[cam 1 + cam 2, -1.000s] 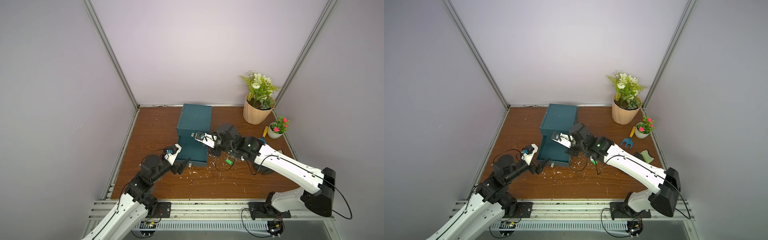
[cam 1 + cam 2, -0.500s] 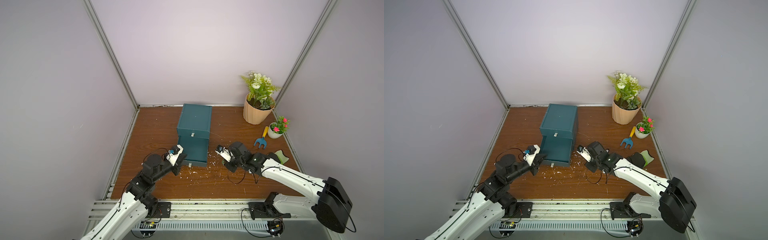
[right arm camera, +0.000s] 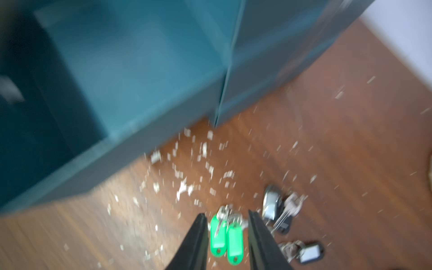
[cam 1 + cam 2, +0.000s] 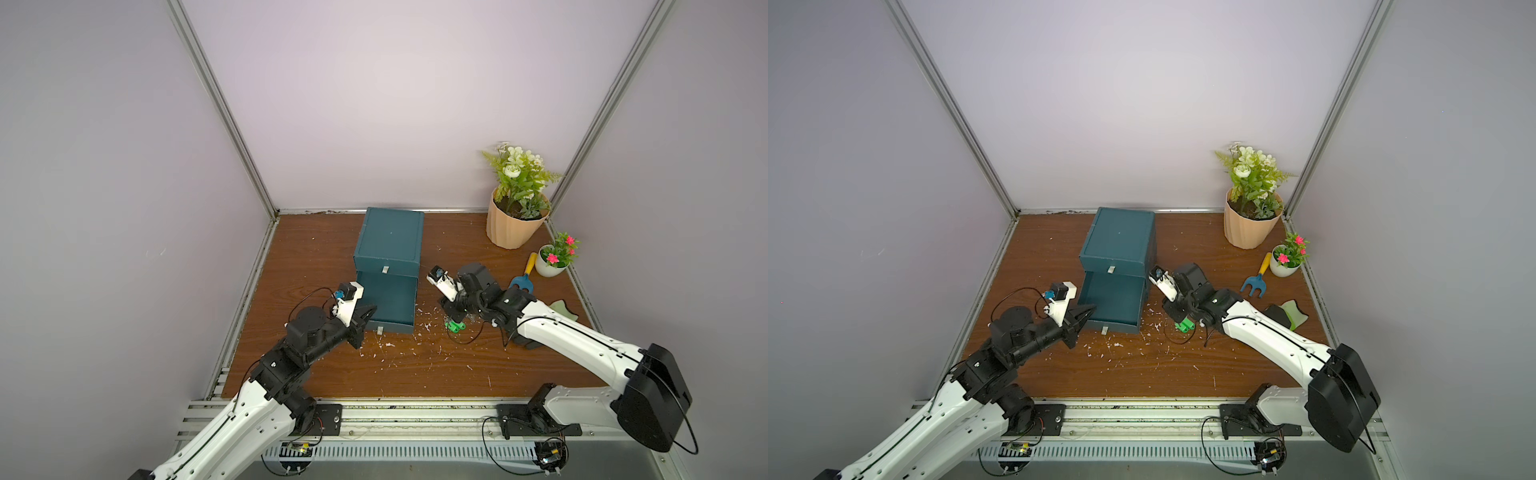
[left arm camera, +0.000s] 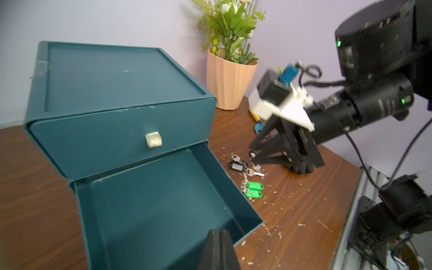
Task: Take the keys out of the drawer
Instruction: Place the key at the center of the board, then close the drawer in the storage box.
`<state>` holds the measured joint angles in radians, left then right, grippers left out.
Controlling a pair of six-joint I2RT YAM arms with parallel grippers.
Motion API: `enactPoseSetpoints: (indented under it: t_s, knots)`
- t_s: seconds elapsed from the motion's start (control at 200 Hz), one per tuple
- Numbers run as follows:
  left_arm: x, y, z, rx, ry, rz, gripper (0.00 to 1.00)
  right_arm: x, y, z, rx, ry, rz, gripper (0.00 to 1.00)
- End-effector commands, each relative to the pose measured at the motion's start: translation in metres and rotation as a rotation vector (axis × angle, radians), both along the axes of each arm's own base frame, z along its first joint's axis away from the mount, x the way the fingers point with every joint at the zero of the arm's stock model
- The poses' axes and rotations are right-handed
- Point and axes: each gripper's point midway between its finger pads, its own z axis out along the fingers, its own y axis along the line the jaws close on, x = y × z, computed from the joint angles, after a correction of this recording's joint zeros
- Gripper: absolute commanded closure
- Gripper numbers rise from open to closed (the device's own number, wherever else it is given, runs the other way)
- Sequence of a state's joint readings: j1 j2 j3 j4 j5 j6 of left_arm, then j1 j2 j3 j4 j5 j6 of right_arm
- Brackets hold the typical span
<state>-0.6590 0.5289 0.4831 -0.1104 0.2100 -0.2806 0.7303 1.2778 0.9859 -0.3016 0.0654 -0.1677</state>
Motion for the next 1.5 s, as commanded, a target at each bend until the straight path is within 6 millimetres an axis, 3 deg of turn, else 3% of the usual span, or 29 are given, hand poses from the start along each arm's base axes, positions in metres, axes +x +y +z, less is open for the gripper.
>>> enactPoseSetpoints:
  t_s: [0.0, 0.1, 0.19, 0.2, 0.325, 0.485, 0.896, 1.231, 1.496]
  knots:
    - [-0.003, 0.003, -0.001, -0.081, 0.072, 0.05, 1.0, 0.016, 0.015, 0.082, 0.217, -0.12, -0.043, 0.67]
    - [-0.003, 0.006, -0.014, -0.075, 0.097, 0.076, 1.0, 0.034, 0.035, 0.118, 0.309, -0.143, -0.047, 0.66]
    - [-0.003, 0.007, -0.024, -0.068, 0.114, 0.083, 1.0, 0.059, 0.057, 0.122, 0.299, -0.092, -0.071, 0.66]
    - [-0.002, 0.007, -0.026, -0.066, 0.116, 0.084, 1.0, 0.062, 0.06, 0.13, 0.306, -0.098, -0.071, 0.66]
    - [-0.005, 0.008, -0.032, -0.061, 0.119, 0.077, 1.0, 0.094, 0.092, 0.121, 0.264, -0.017, -0.075, 0.68]
    - [-0.013, 0.002, -0.035, -0.049, 0.127, 0.023, 1.0, 0.112, 0.115, 0.096, 0.219, 0.058, -0.062, 0.77]
    - [-0.037, -0.035, -0.073, 0.089, 0.217, -0.167, 1.0, 0.127, 0.119, 0.085, 0.164, 0.05, -0.062, 0.8]
    - [-0.001, -0.019, -0.114, 0.261, 0.226, 0.022, 1.0, 0.132, 0.116, 0.084, 0.173, 0.051, -0.069, 0.79]
    - [0.047, -0.018, -0.092, 0.274, 0.087, 0.175, 1.0, 0.133, 0.112, 0.085, 0.217, 0.057, -0.088, 0.79]
